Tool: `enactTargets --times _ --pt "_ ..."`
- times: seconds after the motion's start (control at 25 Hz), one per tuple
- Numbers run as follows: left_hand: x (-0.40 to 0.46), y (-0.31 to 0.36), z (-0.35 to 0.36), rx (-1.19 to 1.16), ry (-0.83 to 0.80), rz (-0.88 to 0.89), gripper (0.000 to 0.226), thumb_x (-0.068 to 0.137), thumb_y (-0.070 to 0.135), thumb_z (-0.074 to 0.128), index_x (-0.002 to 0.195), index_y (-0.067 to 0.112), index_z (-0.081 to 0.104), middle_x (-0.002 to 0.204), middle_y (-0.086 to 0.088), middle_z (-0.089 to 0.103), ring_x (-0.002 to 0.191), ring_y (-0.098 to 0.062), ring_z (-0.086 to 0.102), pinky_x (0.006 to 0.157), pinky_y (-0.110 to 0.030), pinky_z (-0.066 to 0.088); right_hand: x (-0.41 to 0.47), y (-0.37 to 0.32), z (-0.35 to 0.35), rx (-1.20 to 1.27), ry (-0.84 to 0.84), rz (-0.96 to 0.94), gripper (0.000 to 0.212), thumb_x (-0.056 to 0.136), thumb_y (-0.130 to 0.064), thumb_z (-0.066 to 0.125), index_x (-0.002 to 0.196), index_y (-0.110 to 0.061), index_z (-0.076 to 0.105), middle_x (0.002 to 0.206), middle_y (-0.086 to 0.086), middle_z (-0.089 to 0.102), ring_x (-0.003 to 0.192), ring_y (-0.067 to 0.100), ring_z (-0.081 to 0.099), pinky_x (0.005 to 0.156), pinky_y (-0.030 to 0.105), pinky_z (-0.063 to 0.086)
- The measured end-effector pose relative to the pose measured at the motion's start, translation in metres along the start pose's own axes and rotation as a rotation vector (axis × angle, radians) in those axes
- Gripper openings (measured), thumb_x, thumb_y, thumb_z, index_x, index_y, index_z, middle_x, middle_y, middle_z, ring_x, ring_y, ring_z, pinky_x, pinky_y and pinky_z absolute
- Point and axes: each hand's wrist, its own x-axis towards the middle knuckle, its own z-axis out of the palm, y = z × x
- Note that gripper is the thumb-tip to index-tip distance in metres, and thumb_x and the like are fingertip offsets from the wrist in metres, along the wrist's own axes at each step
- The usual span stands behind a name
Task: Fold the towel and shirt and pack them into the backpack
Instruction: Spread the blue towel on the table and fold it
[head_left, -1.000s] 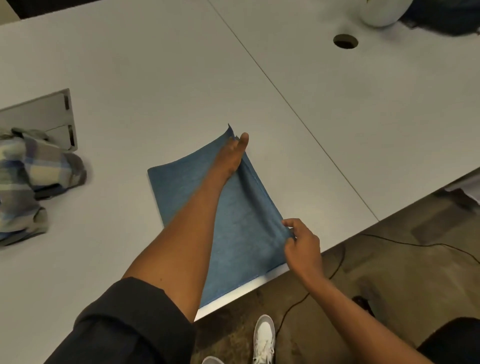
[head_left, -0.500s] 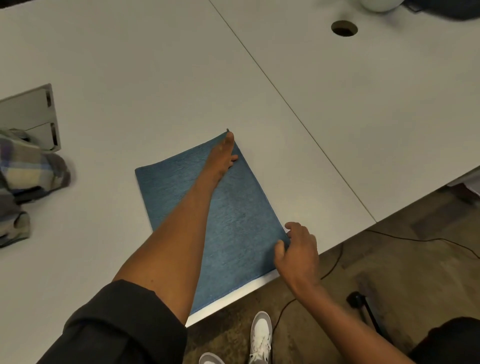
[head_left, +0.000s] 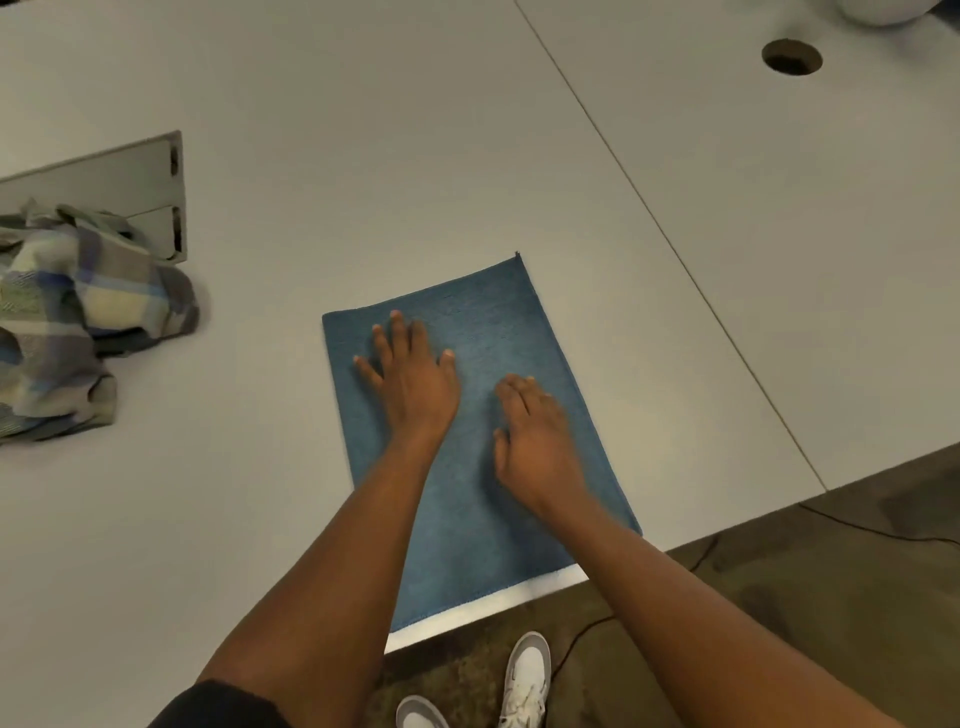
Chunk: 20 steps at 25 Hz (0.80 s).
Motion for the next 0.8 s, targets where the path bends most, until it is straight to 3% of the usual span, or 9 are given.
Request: enactTargets --times 0.16,0.44,0.6,0.8 --pt "-0.007 -0.036 0.014 0.032 -0.037 0.016 0.067 0.1 0.057 0.03 0.157 0.023 0.017 0.166 -0.004 0.007 0.152 -0.028 0.0 0.118 -0.063 -0.003 0.052 -0.008 0.019 -0.113 -0.057 -0.093 0.056 0.098 -0.025 0.045 0.152 -0.014 0.033 0.162 0.006 0.024 0.151 0.025 0.014 0.123 0.043 0.007" --pt "0.023 -0.088 0.002 0.064 -0.059 0.051 0.075 0.096 0.067 0.017 0.158 0.027 0.003 0.166 0.002 -0.003 0.153 -0.019 -0.007 0.12 -0.058 -0.003 0.052 0.01 0.03 -0.266 -0.004 -0.164 0.06 0.099 -0.042 0.031 0.155 -0.021 0.027 0.164 0.0 0.019 0.152 0.02 0.011 0.123 0.044 0.007" --pt "0.03 -0.094 -0.015 -0.025 -0.008 -0.122 0.078 0.099 0.061 0.023 0.158 0.016 0.003 0.166 -0.005 -0.008 0.152 -0.028 -0.009 0.118 -0.063 -0.003 0.051 0.007 0.031 -0.271 0.014 -0.153 0.059 0.099 -0.041 0.032 0.154 -0.02 0.029 0.163 0.0 0.021 0.152 0.021 0.013 0.123 0.044 0.008" --pt "-0.006 -0.064 0.008 0.068 -0.054 0.104 0.076 0.096 0.066 0.018 0.158 0.024 0.002 0.166 -0.001 -0.007 0.152 -0.025 -0.01 0.12 -0.058 -0.007 0.052 0.005 0.03 -0.292 0.005 -0.146 0.06 0.098 -0.04 0.032 0.155 -0.02 0.028 0.163 0.001 0.021 0.152 0.021 0.012 0.123 0.044 0.008"
